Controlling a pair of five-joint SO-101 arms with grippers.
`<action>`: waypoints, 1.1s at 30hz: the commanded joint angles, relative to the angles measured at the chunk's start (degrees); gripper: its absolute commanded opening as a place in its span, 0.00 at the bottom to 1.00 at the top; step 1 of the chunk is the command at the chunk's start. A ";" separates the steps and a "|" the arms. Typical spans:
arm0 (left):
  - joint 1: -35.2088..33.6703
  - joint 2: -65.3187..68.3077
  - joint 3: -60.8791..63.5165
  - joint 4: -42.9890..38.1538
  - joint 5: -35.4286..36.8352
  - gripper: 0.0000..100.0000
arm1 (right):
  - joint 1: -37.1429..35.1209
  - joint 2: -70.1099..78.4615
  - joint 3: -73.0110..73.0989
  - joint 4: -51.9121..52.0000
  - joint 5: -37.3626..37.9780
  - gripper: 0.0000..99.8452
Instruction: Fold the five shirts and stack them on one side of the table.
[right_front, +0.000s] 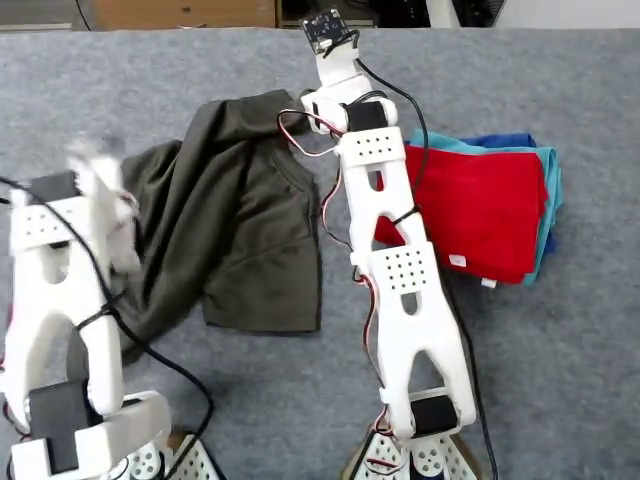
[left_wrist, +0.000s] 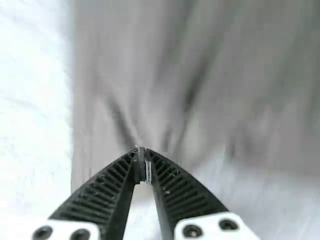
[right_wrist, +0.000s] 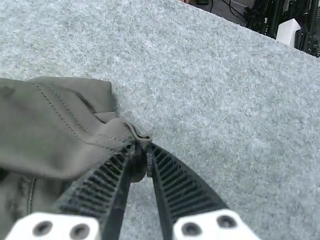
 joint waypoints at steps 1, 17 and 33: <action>-0.97 -1.98 -7.82 -10.11 14.86 0.02 | 0.92 -0.66 -2.95 -0.79 -0.09 0.00; 5.89 25.54 0.44 -35.16 28.04 0.02 | 0.92 -0.66 -2.95 -0.79 -0.09 0.00; 6.24 25.36 7.12 -16.79 21.01 0.02 | 0.84 -0.66 -2.95 -0.79 -0.09 0.00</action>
